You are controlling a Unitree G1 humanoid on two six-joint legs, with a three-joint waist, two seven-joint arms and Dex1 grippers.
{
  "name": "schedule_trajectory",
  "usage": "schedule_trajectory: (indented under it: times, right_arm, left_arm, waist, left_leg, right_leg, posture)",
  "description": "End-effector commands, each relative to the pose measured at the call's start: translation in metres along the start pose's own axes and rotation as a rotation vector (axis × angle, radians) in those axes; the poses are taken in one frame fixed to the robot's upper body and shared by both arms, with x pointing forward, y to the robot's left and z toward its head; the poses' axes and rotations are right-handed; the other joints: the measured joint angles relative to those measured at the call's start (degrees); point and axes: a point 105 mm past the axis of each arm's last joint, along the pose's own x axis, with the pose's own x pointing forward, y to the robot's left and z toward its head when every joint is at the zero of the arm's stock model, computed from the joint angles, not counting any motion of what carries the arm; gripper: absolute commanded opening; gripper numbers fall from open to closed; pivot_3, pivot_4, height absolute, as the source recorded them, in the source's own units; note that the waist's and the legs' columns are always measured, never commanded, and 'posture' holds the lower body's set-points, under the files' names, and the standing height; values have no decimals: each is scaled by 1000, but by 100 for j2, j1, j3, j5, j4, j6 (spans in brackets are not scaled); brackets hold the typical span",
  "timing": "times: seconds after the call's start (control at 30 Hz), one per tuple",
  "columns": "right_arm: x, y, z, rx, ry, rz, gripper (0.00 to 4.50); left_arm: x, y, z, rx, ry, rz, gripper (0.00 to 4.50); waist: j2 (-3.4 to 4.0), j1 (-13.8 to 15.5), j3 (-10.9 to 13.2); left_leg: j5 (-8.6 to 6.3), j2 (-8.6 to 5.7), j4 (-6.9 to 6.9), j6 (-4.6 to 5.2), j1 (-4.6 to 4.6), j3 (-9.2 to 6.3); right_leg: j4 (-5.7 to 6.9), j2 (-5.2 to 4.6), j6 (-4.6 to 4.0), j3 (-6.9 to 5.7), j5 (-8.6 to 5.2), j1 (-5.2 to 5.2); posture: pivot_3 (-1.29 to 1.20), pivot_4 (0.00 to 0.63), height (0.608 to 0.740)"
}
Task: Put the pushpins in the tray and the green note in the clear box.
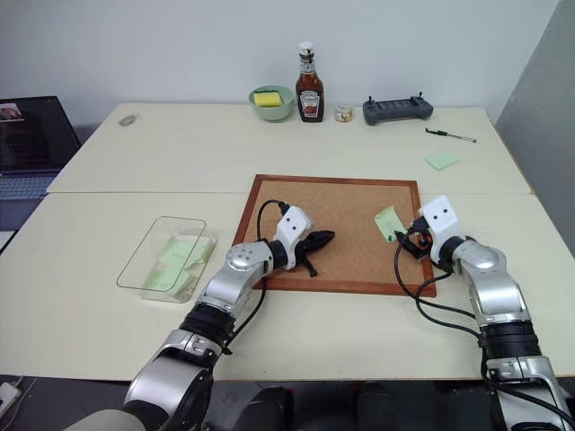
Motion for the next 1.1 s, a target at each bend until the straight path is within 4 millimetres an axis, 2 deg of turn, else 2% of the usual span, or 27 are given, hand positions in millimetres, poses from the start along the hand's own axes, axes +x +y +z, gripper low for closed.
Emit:
schedule_trajectory:
  times: [0.03, 0.43, 0.5, 0.8, 1.1]
  right_arm:
    - [0, -5, 11, -35, -36, -11, 2848]
    - [-9, -8, 11, -1, -28, 9, 302]
    - [-12, -9, 12, 10, -30, 11, 32]
    - [-19, -10, 33, 114, -112, 2, 32]
    - [-28, -17, 48, 101, -149, -21, 32]
  left_arm:
    - [-2, -6, -17, -13, 55, -5, 0]
    - [-2, -6, -18, -11, 59, -6, 0]
    - [-2, -6, -18, -10, 60, -7, 0]
    - [-3, -7, -19, -4, 66, -9, 0]
    - [-4, -7, -21, 0, 71, -10, 0]
  waist:
    - [0, -1, 0]
    - [0, 0, 0]
    - [0, 1, 0]
    - [0, 4, 0]
    - [0, 2, 0]
  left_leg:
    - [0, 0, 0, 0, 0, 0]
    - [0, 0, 0, 0, -1, 0]
    - [0, 0, 0, 0, -1, 0]
    - [0, -1, -3, 0, -4, -1]
    - [0, 0, -4, 0, -3, 0]
  right_leg:
    - [0, 0, 0, 0, 0, 0]
    - [0, 0, 0, 0, 0, 0]
    - [0, 0, 0, 0, 0, 0]
    - [-3, 0, 0, 0, 0, -3]
    - [-2, 0, 0, 0, 0, -3]
  posture:
    - [0, 150, 740]
    - [0, 150, 740]
    - [0, 150, 740]
    - [0, 150, 740]
    - [0, 150, 740]
